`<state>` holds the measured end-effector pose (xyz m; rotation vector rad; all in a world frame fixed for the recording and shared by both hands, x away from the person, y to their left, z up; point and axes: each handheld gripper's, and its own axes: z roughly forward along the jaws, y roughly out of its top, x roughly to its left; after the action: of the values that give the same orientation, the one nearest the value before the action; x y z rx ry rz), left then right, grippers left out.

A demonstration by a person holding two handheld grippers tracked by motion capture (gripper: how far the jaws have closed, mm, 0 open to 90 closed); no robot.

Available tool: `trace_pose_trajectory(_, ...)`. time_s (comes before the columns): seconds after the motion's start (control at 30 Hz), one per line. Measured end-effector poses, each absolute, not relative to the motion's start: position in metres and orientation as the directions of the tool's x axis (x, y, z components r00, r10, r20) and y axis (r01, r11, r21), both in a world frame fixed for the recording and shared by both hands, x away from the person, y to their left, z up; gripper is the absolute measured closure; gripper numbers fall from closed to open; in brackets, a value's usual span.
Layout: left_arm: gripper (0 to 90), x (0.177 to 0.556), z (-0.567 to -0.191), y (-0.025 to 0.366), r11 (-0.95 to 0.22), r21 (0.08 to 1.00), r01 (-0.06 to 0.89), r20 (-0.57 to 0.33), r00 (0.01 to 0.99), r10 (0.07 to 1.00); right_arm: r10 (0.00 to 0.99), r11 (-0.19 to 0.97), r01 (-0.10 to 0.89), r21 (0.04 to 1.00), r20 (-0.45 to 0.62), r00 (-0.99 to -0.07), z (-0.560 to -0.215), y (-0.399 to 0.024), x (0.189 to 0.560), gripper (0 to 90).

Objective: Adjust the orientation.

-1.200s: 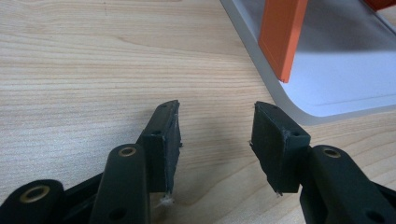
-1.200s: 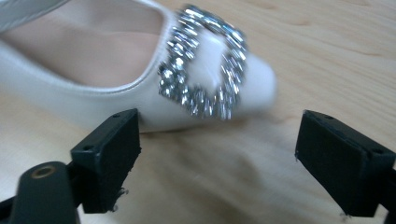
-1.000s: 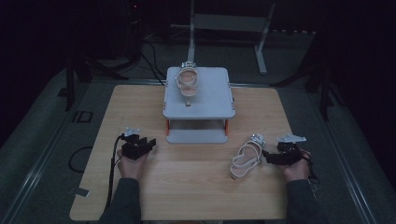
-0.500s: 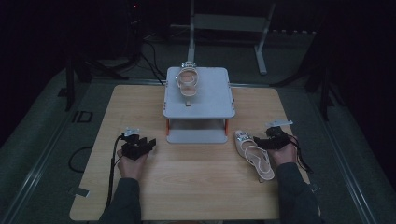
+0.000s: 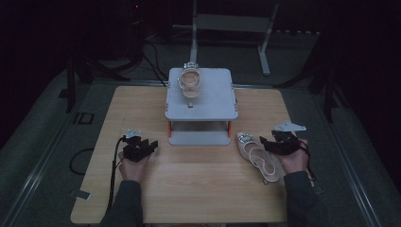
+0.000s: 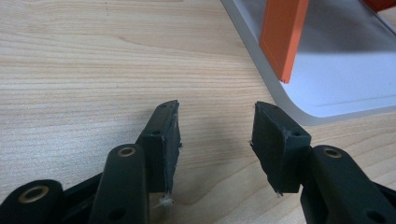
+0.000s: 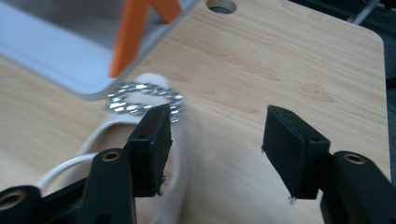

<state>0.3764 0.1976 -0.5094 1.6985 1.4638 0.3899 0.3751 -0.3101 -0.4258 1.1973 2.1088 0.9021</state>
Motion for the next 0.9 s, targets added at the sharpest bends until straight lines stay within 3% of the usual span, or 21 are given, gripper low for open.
trace_pose_trajectory(0.27,51.6,0.376,-0.509,0.198,0.035,0.750,0.660,-0.280,0.270,0.921,0.866,0.399,0.526,0.751,-0.121,-0.484,-0.424,-0.300,0.346,49.4)
trace_pose_trajectory(0.47,51.5,0.376,-0.509,0.198,0.031,0.751,0.660,-0.276,0.271,0.922,0.869,0.403,0.556,0.727,-0.112,-0.483,-0.426,-0.299,0.337,49.6)
trace_pose_trajectory(0.9,51.4,0.376,-0.509,0.198,0.032,0.751,0.660,-0.277,0.271,0.922,0.889,0.393,0.660,0.640,-0.080,-0.452,-0.440,-0.300,0.359,58.4)
